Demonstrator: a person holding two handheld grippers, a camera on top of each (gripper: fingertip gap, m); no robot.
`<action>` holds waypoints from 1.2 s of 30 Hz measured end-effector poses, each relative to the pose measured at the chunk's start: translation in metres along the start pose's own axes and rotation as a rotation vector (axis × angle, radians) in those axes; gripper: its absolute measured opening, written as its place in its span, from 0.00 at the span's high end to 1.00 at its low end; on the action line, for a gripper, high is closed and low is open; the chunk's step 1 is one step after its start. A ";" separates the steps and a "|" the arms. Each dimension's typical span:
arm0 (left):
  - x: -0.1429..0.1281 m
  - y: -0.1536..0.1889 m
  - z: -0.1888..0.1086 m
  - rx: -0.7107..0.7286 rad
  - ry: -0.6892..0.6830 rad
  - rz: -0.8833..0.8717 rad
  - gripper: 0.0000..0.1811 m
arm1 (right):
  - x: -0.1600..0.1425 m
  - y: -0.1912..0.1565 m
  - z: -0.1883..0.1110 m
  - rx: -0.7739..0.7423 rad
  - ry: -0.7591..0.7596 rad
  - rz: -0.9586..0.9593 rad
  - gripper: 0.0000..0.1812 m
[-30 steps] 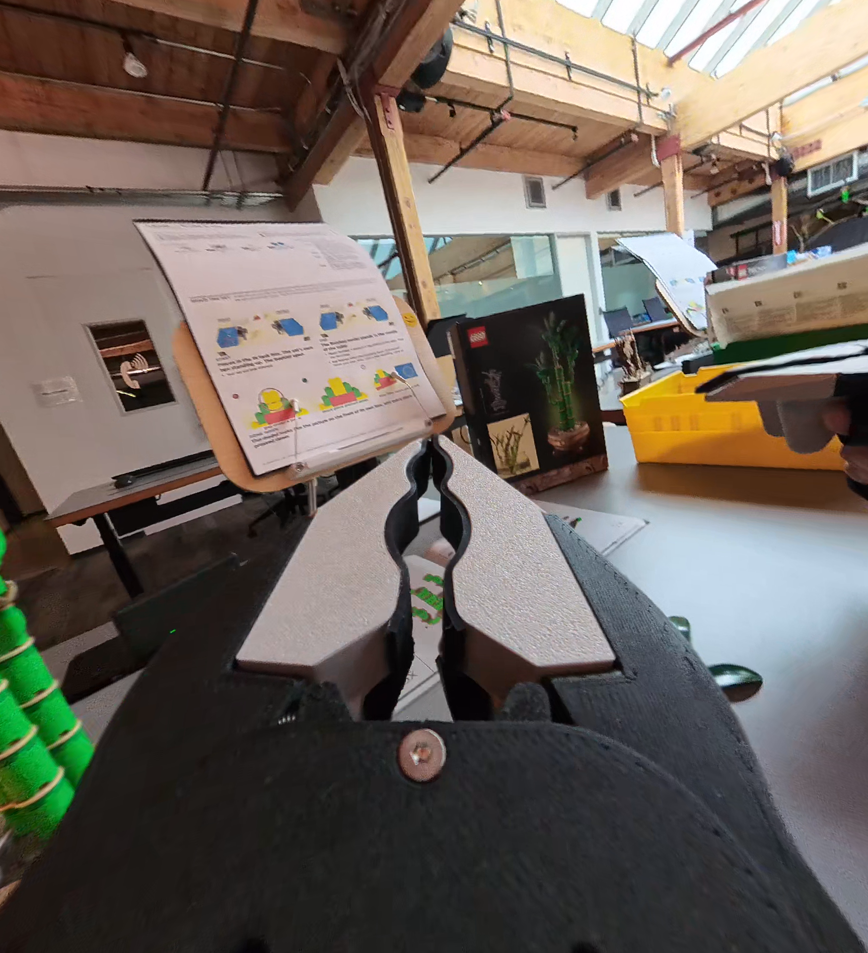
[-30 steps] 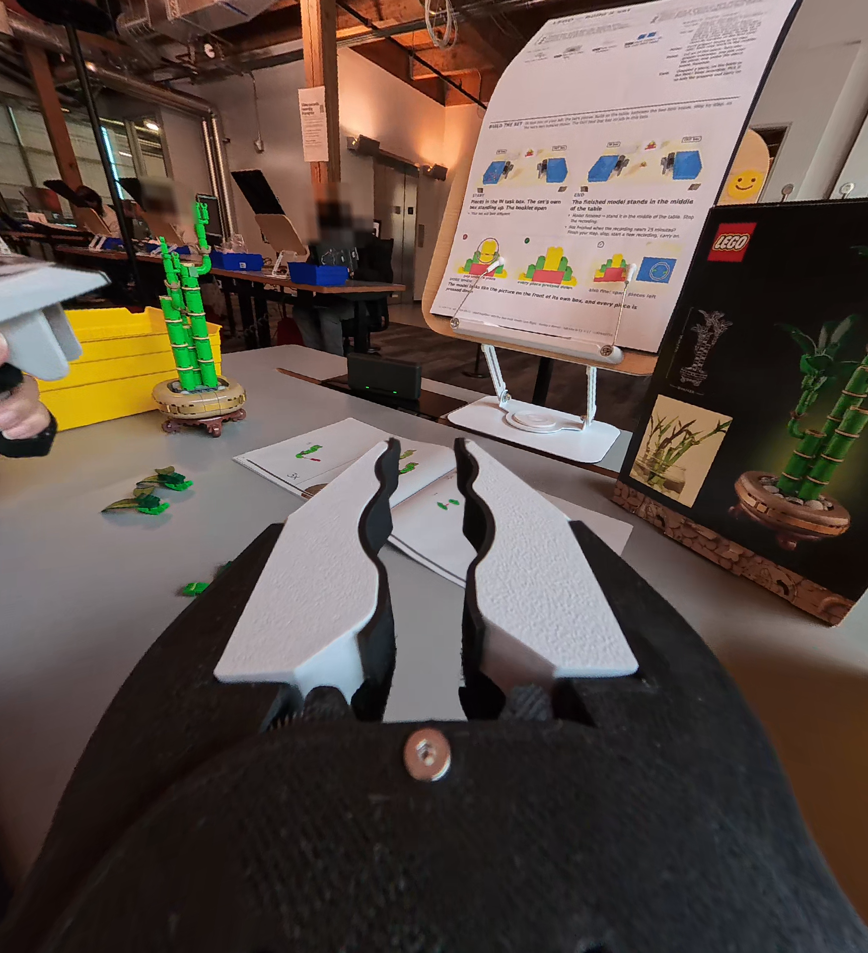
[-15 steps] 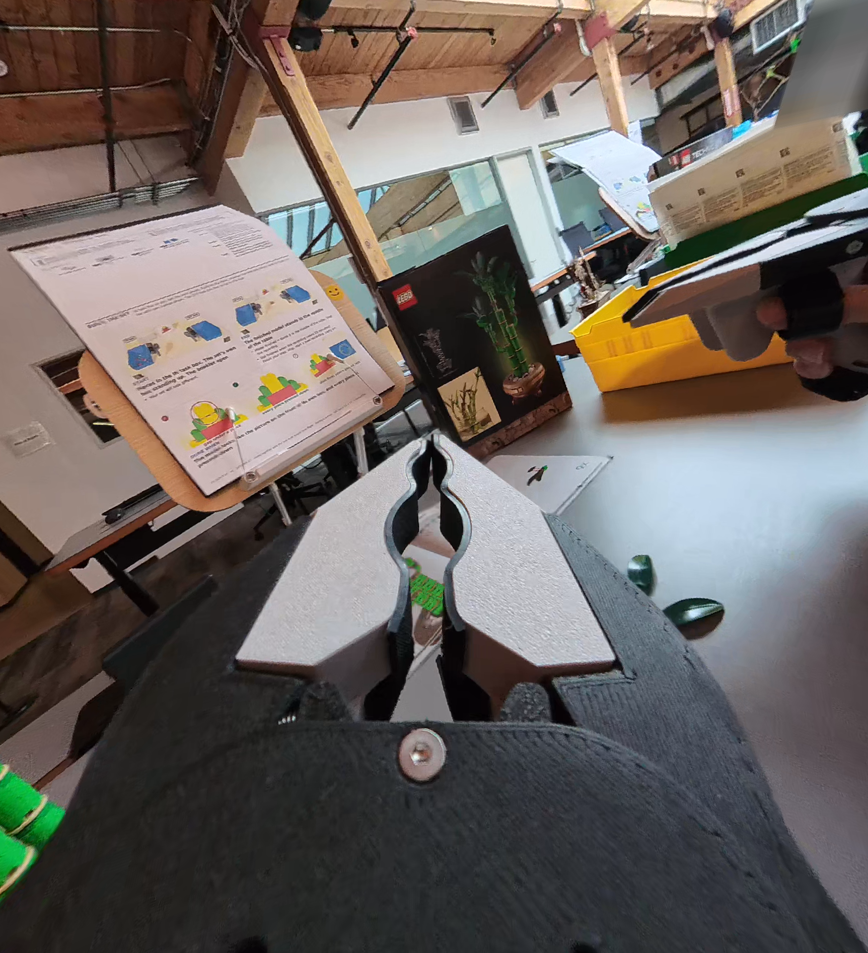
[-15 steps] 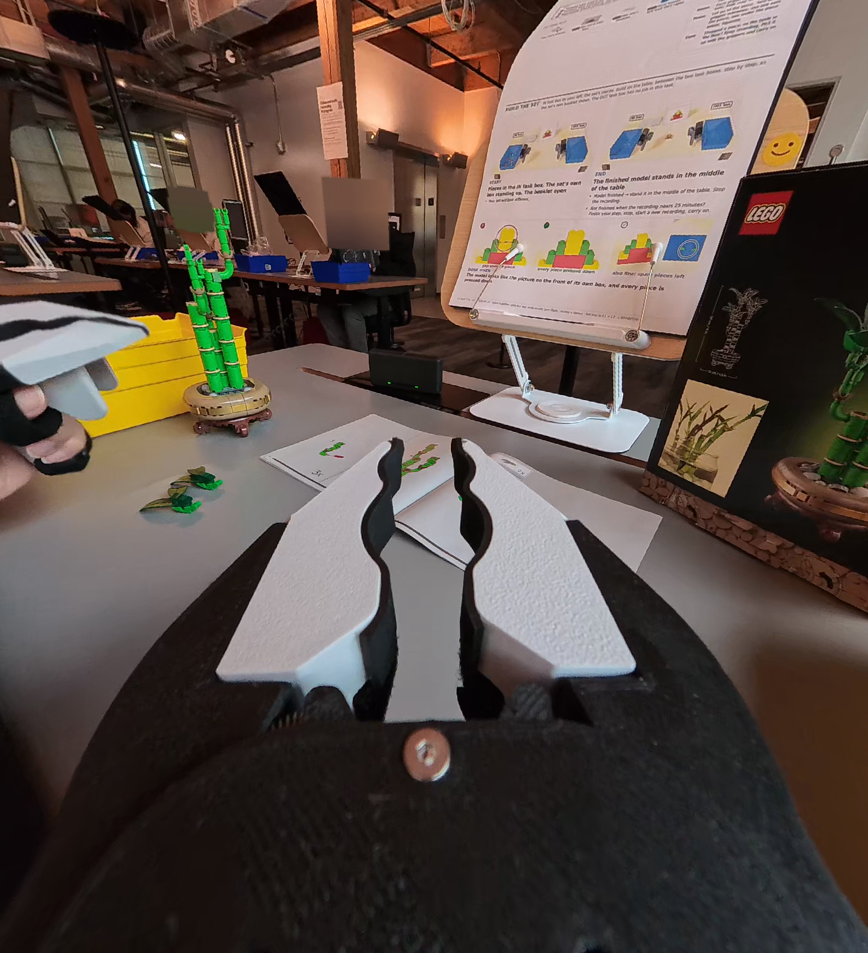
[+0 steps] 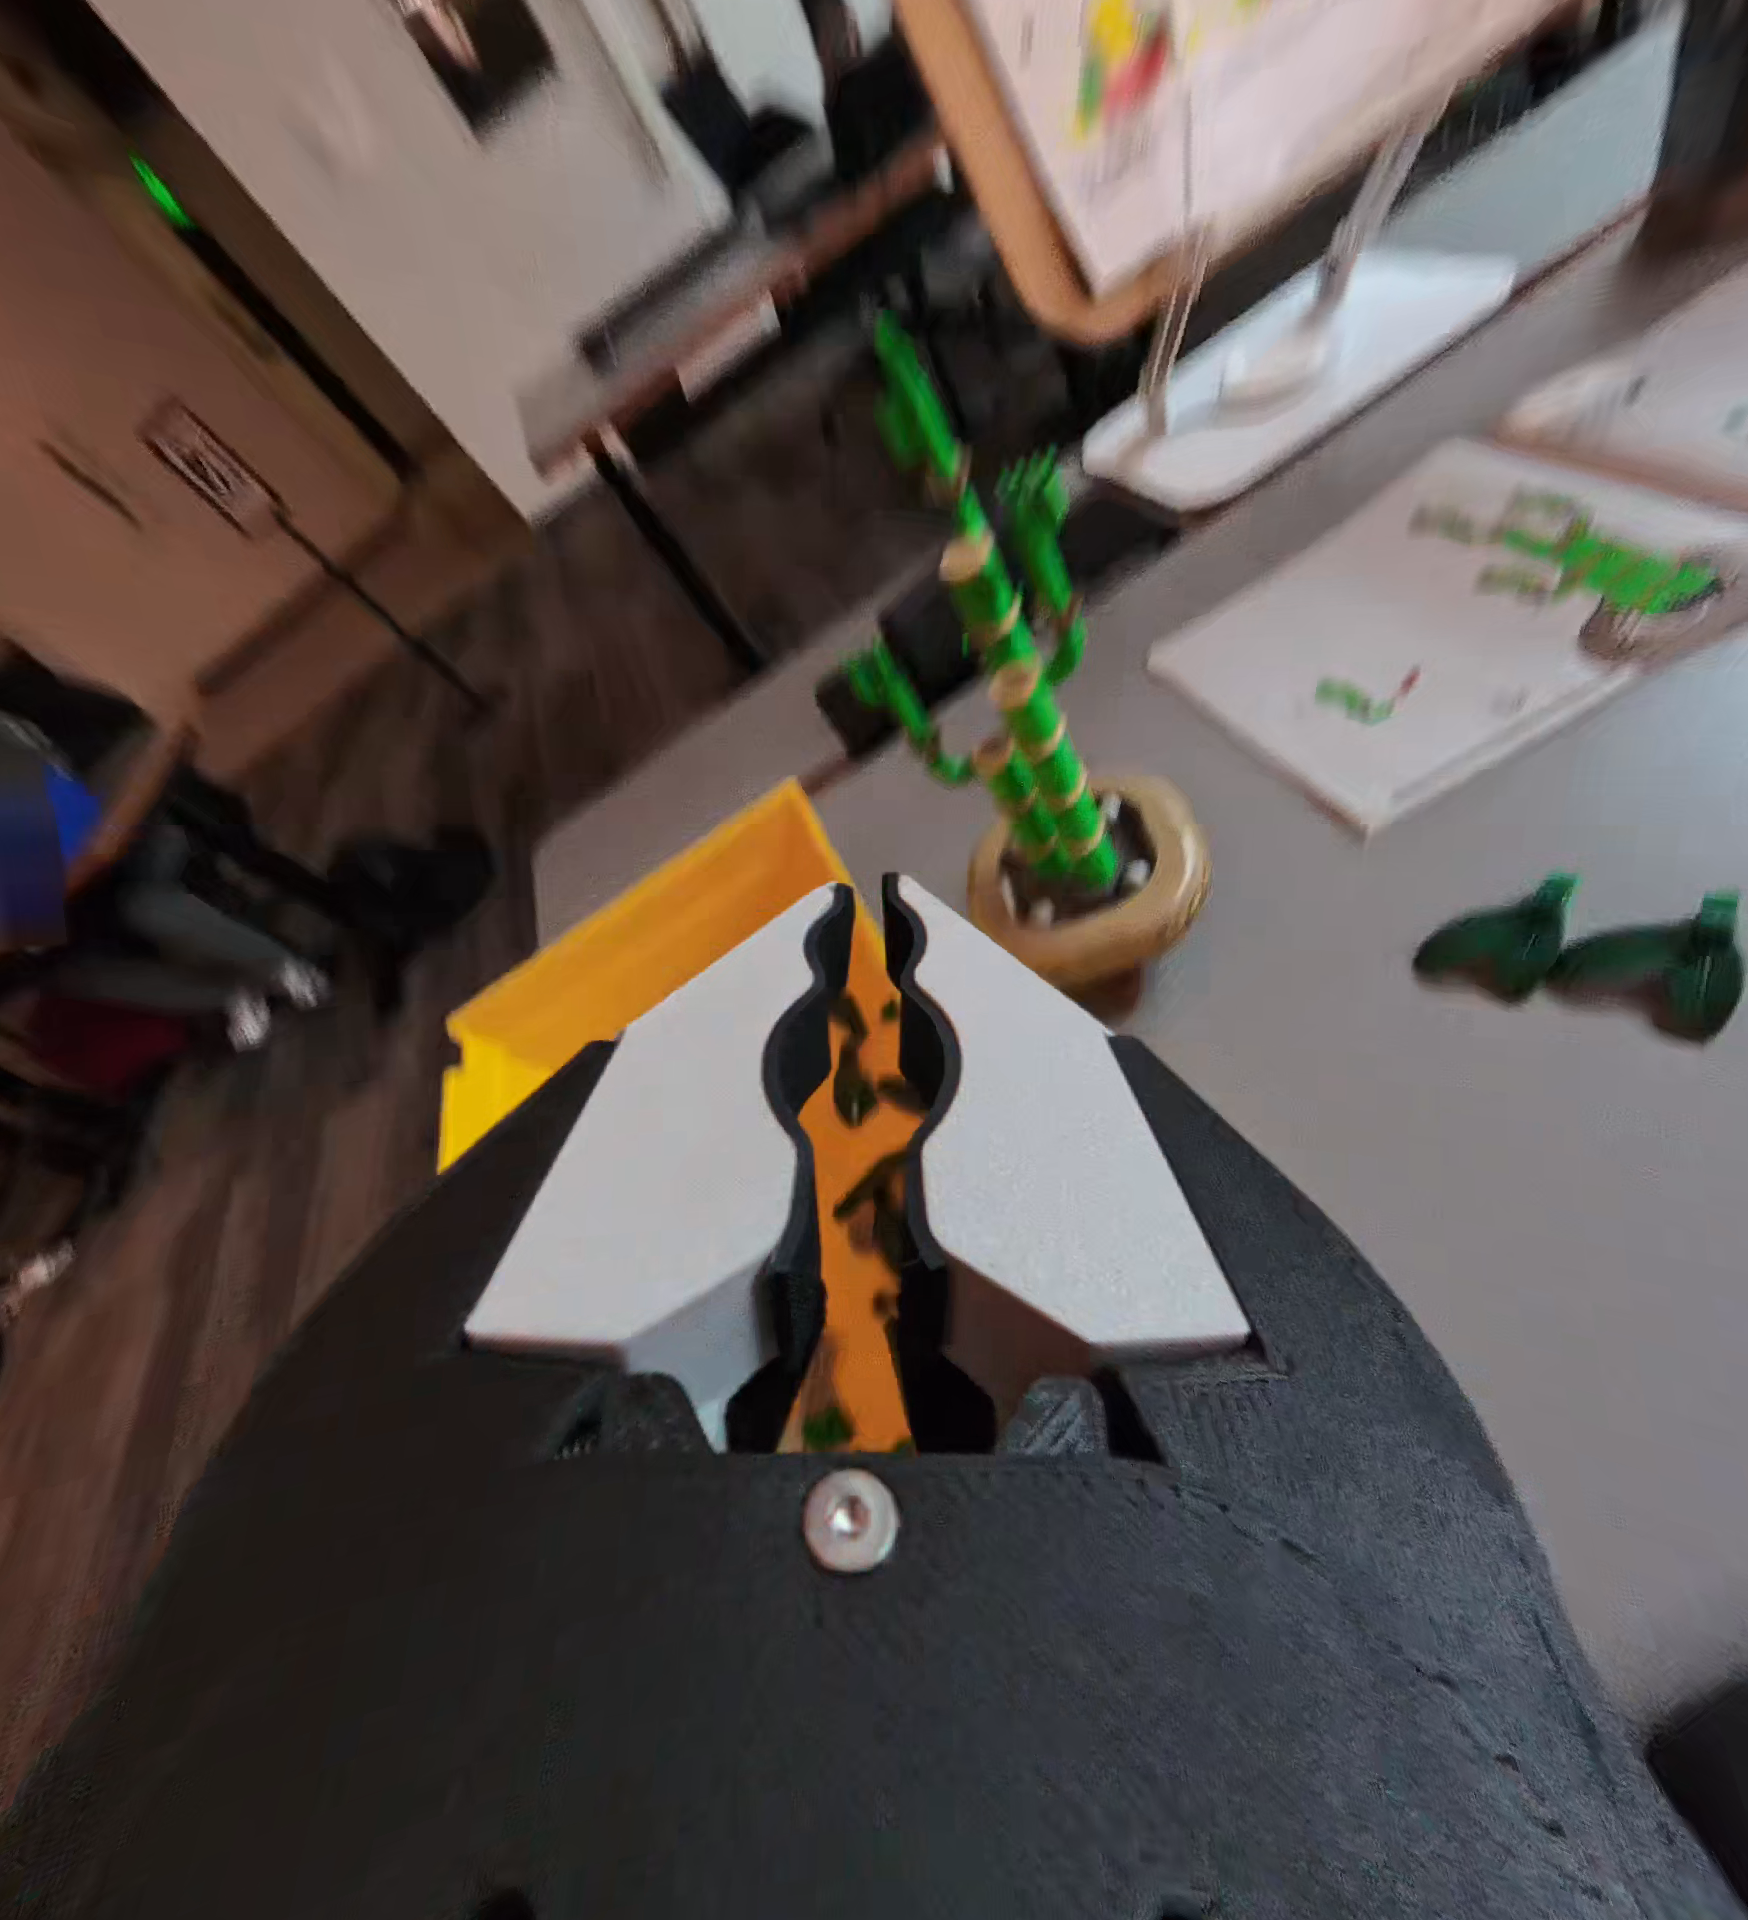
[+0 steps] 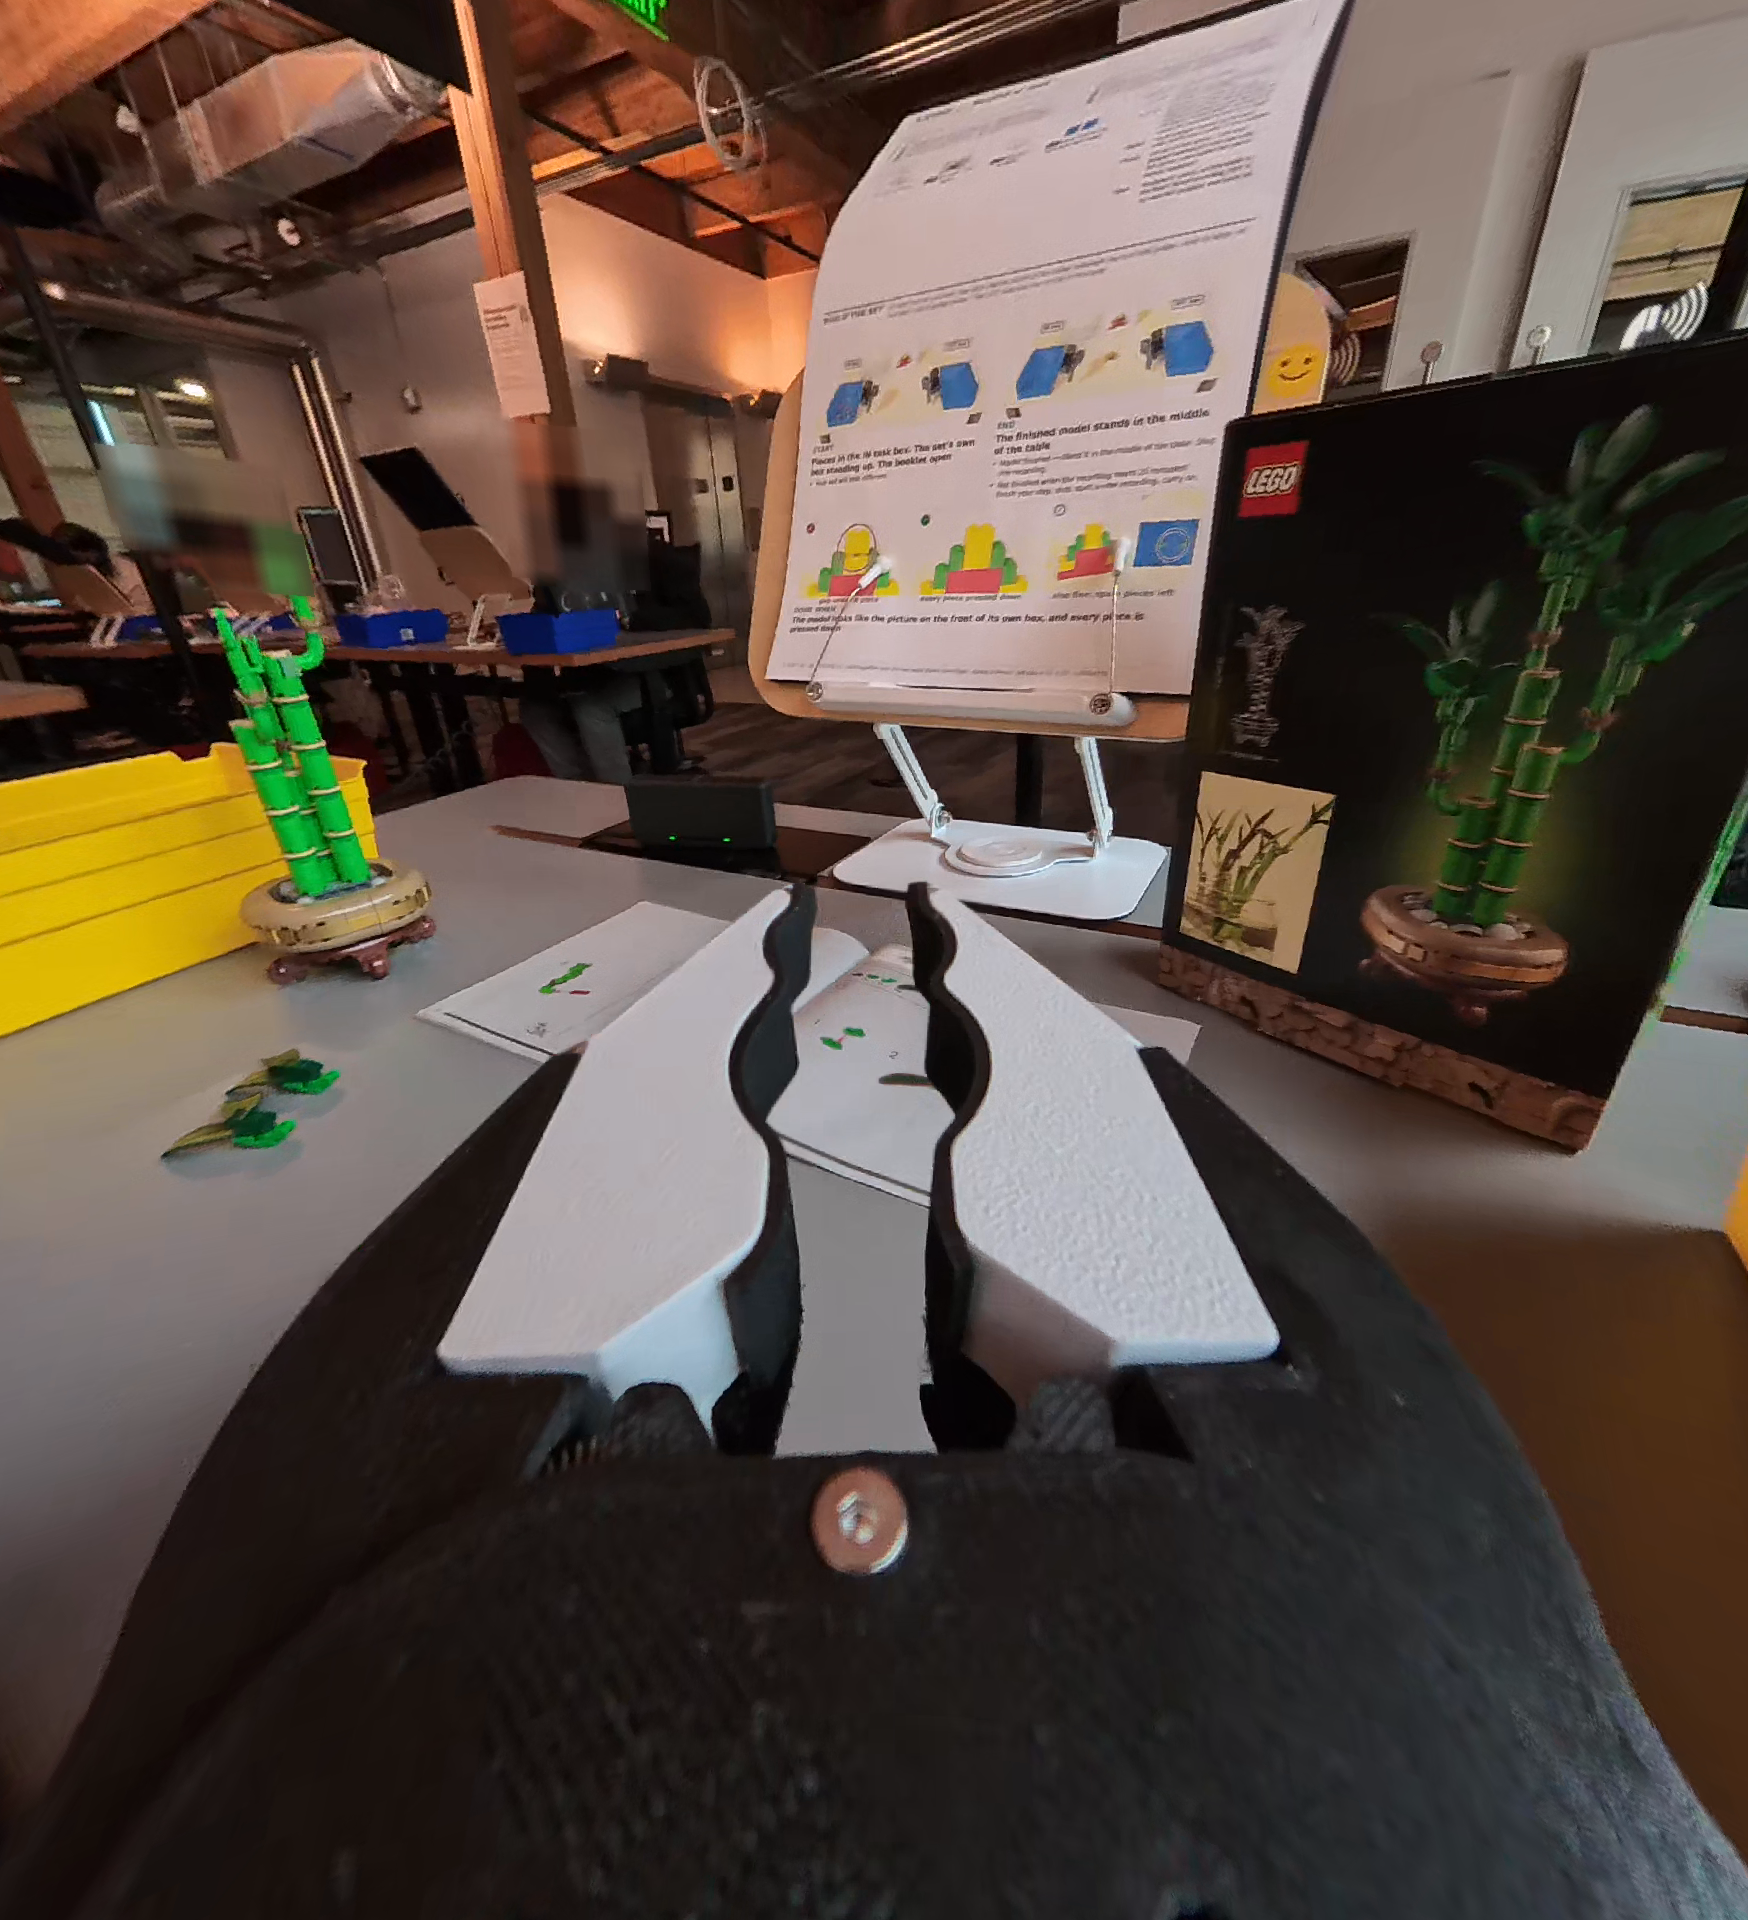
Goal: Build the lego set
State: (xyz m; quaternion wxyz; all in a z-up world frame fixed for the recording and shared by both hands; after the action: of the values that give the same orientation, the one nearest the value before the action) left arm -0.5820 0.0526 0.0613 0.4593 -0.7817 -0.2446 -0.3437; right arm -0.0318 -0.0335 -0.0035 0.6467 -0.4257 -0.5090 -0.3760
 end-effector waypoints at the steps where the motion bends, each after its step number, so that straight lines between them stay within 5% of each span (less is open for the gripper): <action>1: -0.015 -0.012 0.005 -0.023 -0.069 -0.017 0.98 | 0.000 0.001 -0.001 0.008 0.006 0.025 0.90; 7: -0.103 -0.052 0.045 -0.182 -0.483 -0.205 0.96 | -0.003 0.002 0.002 0.042 -0.008 0.085 0.90; 10: -0.127 -0.059 0.066 -0.226 -0.554 -0.282 0.96 | -0.009 0.000 0.006 0.049 -0.041 0.071 0.90; 24: -0.176 -0.053 0.098 -0.462 -0.911 0.134 0.96 | -0.022 0.005 0.013 0.044 -0.106 0.121 0.87; 36: -0.205 -0.064 0.106 -0.554 -1.079 0.103 0.94 | -0.031 0.003 0.018 0.065 -0.157 0.118 0.86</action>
State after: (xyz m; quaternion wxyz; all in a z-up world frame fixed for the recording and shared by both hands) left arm -0.7258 0.1617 -0.0963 0.0659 -0.9468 -0.3063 0.0729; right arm -0.0410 -0.0138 -0.0323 0.6392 -0.4621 -0.5442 -0.2860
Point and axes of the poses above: each gripper's, where its closed fingertips meet, z out along the fingers, x out of its top, y = z × x across the jaws, the point moved 6 cm from there along -z, back along the fingers, and after that the axes turned 7 degrees about z, right-handed, at the moved point
